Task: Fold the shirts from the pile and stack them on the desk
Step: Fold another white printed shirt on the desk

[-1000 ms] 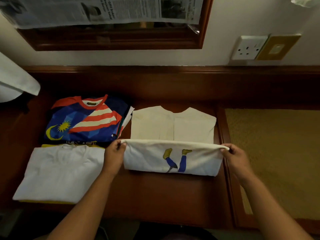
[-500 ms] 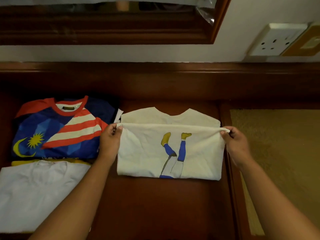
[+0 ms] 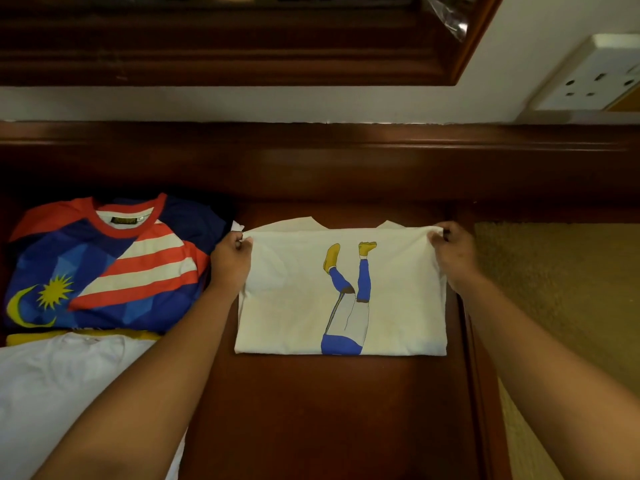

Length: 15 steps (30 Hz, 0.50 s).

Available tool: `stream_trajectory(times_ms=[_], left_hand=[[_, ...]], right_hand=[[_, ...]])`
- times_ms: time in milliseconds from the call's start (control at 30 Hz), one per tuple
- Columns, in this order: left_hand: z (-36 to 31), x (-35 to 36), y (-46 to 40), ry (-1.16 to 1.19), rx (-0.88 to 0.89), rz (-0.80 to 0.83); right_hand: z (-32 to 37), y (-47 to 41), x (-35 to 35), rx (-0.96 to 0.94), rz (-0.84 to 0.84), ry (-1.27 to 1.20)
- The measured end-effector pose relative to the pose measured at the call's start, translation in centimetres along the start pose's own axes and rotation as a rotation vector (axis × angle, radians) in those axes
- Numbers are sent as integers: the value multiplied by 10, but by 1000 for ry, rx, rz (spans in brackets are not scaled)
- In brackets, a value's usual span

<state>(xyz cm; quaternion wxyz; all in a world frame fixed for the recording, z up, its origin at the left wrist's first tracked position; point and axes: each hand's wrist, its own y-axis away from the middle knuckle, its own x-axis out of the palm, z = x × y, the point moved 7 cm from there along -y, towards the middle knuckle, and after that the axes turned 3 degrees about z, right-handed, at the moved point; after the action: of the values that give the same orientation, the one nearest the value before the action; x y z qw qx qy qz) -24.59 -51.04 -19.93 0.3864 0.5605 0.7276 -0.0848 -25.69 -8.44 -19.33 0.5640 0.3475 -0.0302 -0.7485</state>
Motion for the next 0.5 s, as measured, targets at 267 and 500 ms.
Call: stream_trajectory(times_ms=[267,500], left_hand=[[24,10,51,-80,-105,-16],[76,14,123,-123,-325,81]], right_hand=[[-29,49,8,86,-76,45],[-85,99,7,227,48,144]])
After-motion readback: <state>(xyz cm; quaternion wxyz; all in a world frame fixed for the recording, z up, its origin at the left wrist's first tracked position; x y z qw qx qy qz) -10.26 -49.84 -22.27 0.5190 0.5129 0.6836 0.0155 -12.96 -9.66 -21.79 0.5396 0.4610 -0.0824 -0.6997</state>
